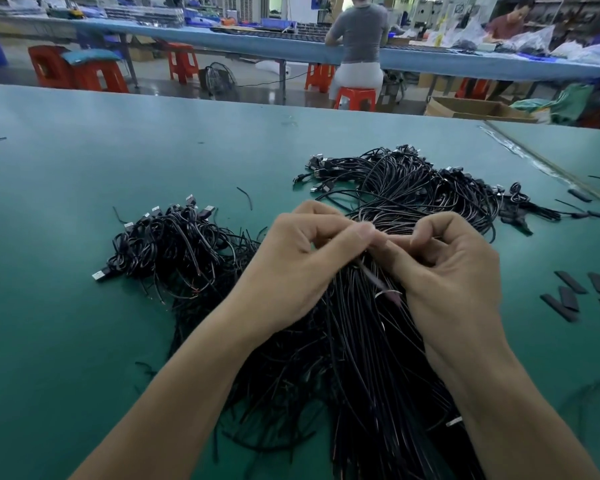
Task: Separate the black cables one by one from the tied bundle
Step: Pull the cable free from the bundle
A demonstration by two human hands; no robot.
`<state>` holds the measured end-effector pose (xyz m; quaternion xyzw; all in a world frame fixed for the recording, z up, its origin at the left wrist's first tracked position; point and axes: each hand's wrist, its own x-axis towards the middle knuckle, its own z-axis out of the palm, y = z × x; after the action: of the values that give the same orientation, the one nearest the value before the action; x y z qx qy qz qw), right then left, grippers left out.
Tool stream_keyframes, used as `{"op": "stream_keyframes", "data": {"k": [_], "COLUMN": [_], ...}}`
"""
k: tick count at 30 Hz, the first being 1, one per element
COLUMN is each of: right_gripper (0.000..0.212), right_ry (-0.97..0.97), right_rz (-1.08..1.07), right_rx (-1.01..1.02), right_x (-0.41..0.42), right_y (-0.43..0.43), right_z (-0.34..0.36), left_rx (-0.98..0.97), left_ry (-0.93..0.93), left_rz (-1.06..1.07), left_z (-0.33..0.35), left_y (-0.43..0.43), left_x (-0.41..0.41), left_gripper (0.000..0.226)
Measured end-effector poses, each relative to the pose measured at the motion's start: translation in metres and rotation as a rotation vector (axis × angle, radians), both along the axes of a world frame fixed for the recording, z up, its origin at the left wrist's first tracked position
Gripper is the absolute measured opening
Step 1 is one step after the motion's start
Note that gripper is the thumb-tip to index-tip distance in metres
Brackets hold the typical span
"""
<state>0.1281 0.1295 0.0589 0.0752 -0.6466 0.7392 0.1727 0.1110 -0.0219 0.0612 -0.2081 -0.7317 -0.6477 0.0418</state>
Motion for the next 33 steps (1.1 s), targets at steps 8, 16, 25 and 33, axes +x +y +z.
{"op": "stream_keyframes", "data": {"k": [8,16,25,33], "right_gripper": [0.041,0.038,0.036,0.040], "right_ry": [0.002,-0.043,-0.126,-0.130], "right_rz": [-0.066,0.064,0.146,0.049], "right_rx": [-0.163,-0.192,-0.049,0.019], "right_x": [0.000,0.004,0.004,0.002], "right_y": [-0.001,-0.009,-0.011,-0.008], "right_z": [0.004,0.005,-0.003,-0.006], "left_rx": [0.005,-0.096,0.165,0.275], "left_ry": [0.072,-0.160,-0.230,-0.160], "left_rz": [-0.001,0.146,0.129,-0.008], "left_z": [-0.011,-0.013,-0.005,0.007], "left_y": [0.011,0.001,-0.004,-0.001], "left_x": [0.003,-0.002,-0.006,0.002], "left_gripper": [0.018,0.037,0.027,0.011]}}
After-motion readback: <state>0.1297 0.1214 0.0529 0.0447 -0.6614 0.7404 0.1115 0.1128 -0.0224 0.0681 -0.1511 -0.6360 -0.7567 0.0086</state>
